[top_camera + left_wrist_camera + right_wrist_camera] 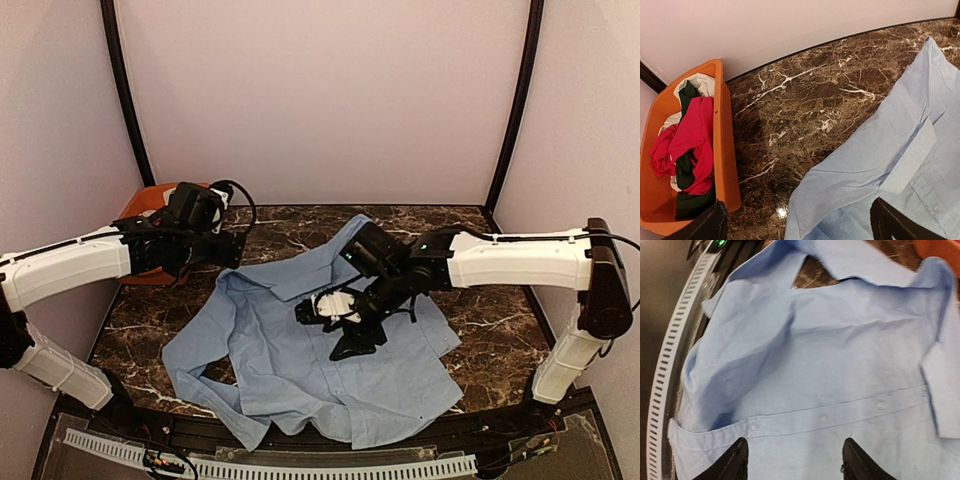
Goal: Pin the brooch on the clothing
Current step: Smooth out the flattened clothing at the center of the board.
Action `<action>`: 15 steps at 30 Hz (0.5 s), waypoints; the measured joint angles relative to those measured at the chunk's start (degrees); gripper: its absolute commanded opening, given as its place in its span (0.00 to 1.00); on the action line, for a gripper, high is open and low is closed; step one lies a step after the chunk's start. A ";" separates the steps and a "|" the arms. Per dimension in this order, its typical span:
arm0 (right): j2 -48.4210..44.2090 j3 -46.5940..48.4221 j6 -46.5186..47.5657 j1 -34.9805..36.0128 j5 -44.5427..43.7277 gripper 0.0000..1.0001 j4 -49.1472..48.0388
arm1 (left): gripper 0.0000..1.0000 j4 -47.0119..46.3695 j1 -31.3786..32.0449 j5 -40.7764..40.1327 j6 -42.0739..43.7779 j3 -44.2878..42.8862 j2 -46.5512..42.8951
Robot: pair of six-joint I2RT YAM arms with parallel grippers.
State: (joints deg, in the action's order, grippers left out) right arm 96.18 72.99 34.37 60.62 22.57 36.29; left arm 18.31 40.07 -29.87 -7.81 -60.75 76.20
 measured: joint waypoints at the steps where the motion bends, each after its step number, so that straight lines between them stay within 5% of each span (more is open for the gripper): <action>1: -1.55 0.00 -0.26 -1.55 -0.50 0.68 -1.16 | 0.99 0.20 0.28 -0.20 0.48 -0.31 1.05; 7: -5.73 -0.72 -0.61 -9.01 -12.55 0.71 -15.23 | 0.99 2.64 3.06 -1.09 5.86 -3.96 11.30; 15: 6.62 -0.70 -1.01 -12.83 -24.44 0.71 -23.37 | 0.99 5.64 5.97 -1.05 18.99 -8.74 20.02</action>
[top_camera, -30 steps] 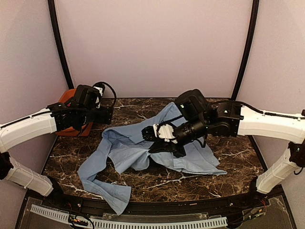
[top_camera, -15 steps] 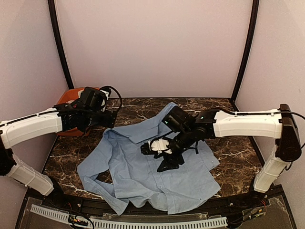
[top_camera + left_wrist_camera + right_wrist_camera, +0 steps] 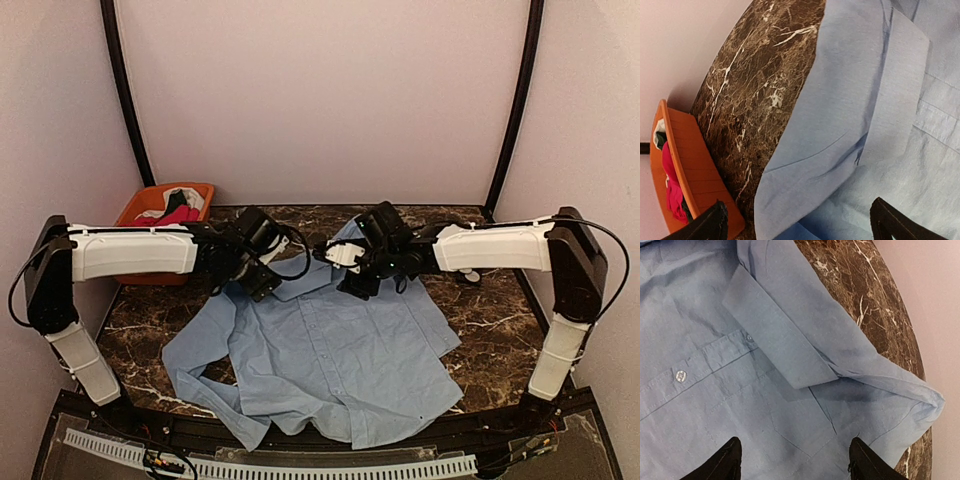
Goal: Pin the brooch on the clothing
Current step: Smooth out the flattened clothing at the center of the board.
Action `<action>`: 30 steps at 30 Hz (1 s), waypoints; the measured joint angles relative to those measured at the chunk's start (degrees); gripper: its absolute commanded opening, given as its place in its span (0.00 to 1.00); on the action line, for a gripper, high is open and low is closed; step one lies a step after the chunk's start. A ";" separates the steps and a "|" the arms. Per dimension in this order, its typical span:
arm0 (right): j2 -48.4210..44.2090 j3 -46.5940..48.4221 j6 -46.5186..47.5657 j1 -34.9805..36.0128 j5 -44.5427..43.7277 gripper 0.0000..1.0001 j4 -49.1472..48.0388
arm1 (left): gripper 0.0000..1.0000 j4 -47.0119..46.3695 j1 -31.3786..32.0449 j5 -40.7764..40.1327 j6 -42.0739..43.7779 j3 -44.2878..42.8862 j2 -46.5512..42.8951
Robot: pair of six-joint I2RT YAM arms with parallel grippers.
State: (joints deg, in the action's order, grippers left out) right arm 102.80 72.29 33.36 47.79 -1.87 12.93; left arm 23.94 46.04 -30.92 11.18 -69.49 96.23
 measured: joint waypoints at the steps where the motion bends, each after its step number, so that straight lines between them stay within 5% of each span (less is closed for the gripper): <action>1: 0.87 0.00 -0.24 -0.33 -0.24 0.71 0.00 | 0.99 0.13 0.46 -0.02 1.66 -0.28 0.50; 17: 7.54 2.19 -5.46 -4.96 -0.72 0.69 -0.52 | 0.92 -4.22 1.97 -1.31 17.40 0.26 12.66; 20: 8.15 2.91 -5.64 -5.11 -0.74 0.70 -0.39 | 0.78 -5.62 1.97 -2.29 18.49 0.09 14.25; 27: 11.15 5.40 -5.62 -5.99 -1.22 0.69 -0.48 | 0.26 -9.64 1.75 -3.23 21.38 -1.44 17.88; 30: 12.90 6.10 -5.35 -6.69 -1.95 0.69 -0.46 | 0.17 -10.10 1.27 -2.80 21.53 -2.45 18.53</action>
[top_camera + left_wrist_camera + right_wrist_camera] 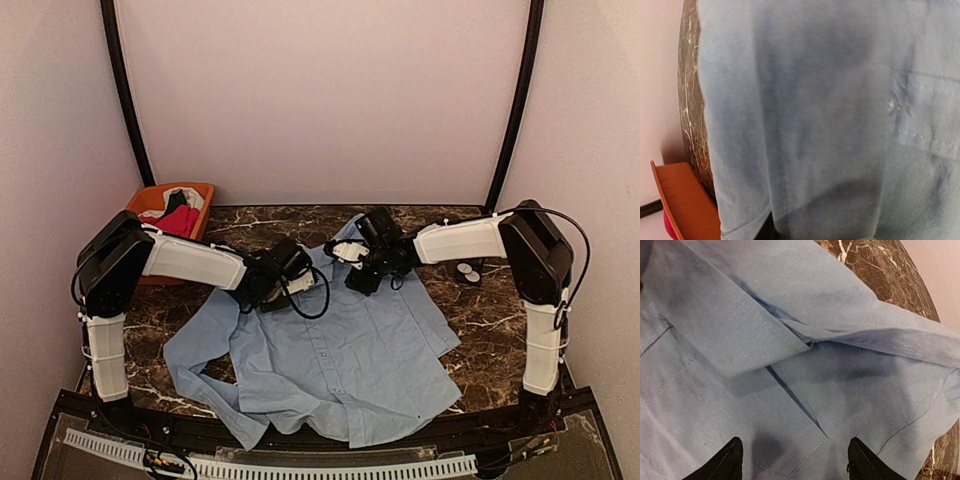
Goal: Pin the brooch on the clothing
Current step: Smooth out the flattened clothing at the center of the board.
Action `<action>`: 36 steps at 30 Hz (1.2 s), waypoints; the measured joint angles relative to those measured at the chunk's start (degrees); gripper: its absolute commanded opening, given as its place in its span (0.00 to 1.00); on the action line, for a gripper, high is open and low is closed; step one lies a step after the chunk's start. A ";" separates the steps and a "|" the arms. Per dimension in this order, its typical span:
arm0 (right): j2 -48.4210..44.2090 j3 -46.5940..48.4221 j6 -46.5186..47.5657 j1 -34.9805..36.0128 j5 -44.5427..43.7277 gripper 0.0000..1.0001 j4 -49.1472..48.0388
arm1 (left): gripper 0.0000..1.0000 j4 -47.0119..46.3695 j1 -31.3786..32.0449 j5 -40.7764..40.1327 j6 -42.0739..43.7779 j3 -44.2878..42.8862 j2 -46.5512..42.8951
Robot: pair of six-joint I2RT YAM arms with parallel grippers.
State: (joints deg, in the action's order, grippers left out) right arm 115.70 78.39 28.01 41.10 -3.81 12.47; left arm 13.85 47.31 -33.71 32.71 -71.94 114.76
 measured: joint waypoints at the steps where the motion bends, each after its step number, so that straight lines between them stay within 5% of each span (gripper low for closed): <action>1: 0.66 0.33 0.17 -0.28 -0.35 0.69 0.02 | 0.10 -0.02 -0.26 0.26 -0.13 -0.37 -0.02; 4: 2.49 1.22 0.92 -1.09 -1.38 0.69 -0.09 | 0.01 -0.26 -1.33 2.34 -1.55 -1.53 -0.68; 15: 3.89 1.51 7.02 -2.62 -3.76 0.69 -3.67 | 0.01 -1.38 -14.12 10.84 -14.80 -4.35 -9.88; 19: 3.89 1.51 8.70 -3.06 -4.00 0.69 -4.04 | 0.18 -1.86 -18.49 8.24 -18.58 -9.25 -7.96; 21: 3.89 1.51 9.51 -3.13 -4.31 0.69 -4.28 | 0.46 -2.01 -19.04 5.99 -19.39 -12.59 -5.46; 23: 3.89 1.51 10.05 -3.17 -4.85 0.69 -4.52 | 0.86 -2.25 -18.91 3.76 -20.11 -15.78 -2.32; 25: 3.89 1.51 10.62 -3.17 -5.22 0.69 -4.76 | 0.97 -2.21 -18.69 2.32 -21.07 -17.31 -0.11; 36: 6.60 3.52 11.23 -4.24 -7.61 0.70 -6.19 | 0.99 1.79 -18.49 5.66 -27.26 -14.91 -4.81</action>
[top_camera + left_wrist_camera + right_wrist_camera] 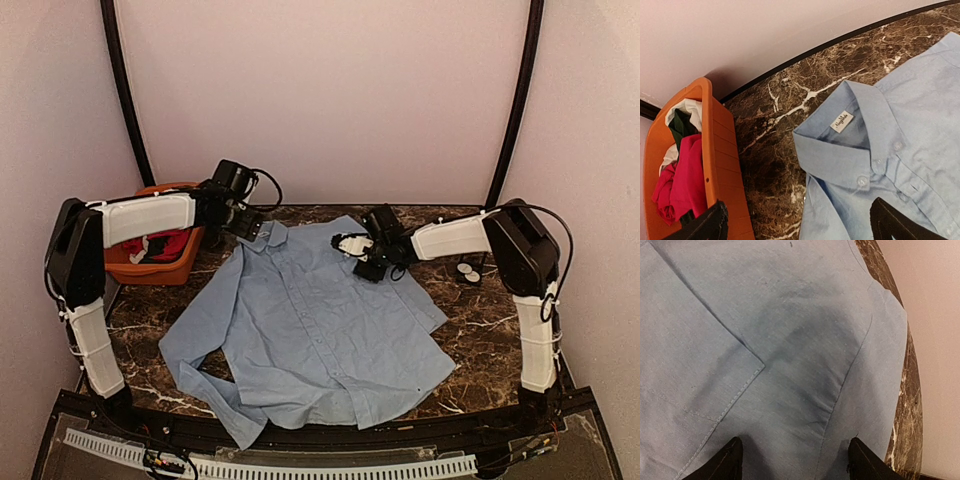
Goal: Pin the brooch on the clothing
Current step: Smooth out the flattened clothing at the center of the board, then move the flattened clothing to the center of the board.
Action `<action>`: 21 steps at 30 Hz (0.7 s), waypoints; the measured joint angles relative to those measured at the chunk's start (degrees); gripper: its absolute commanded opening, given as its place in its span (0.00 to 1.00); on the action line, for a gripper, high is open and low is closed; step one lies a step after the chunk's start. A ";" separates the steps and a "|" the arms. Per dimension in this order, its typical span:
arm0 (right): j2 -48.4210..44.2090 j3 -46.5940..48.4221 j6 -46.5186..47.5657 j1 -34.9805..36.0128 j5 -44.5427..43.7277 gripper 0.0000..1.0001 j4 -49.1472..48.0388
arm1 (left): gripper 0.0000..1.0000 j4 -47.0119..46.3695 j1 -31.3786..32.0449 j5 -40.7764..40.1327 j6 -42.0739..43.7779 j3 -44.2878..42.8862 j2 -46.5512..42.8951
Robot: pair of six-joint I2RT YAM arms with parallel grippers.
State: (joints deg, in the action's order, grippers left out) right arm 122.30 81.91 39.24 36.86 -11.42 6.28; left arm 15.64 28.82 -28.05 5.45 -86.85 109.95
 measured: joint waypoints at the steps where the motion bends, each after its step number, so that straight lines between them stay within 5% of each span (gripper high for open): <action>1: 0.59 0.63 -0.11 -0.48 -0.22 0.69 -0.42 | 0.99 0.55 0.17 1.11 -0.83 1.40 -2.27; 12: 1.22 2.80 -2.58 -6.99 0.13 0.69 -0.35 | 0.99 5.62 10.93 3.63 -4.39 13.40 -18.08; 21: -16.59 -0.24 -4.66 1.31 6.45 0.69 1.01 | 0.99 13.20 14.60 0.63 -5.73 20.72 -19.10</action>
State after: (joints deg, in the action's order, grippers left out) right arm 105.71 81.67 34.59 38.17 -4.97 7.29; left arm 28.84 43.42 -27.42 -0.27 -66.13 90.85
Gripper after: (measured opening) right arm 0.690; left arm 0.987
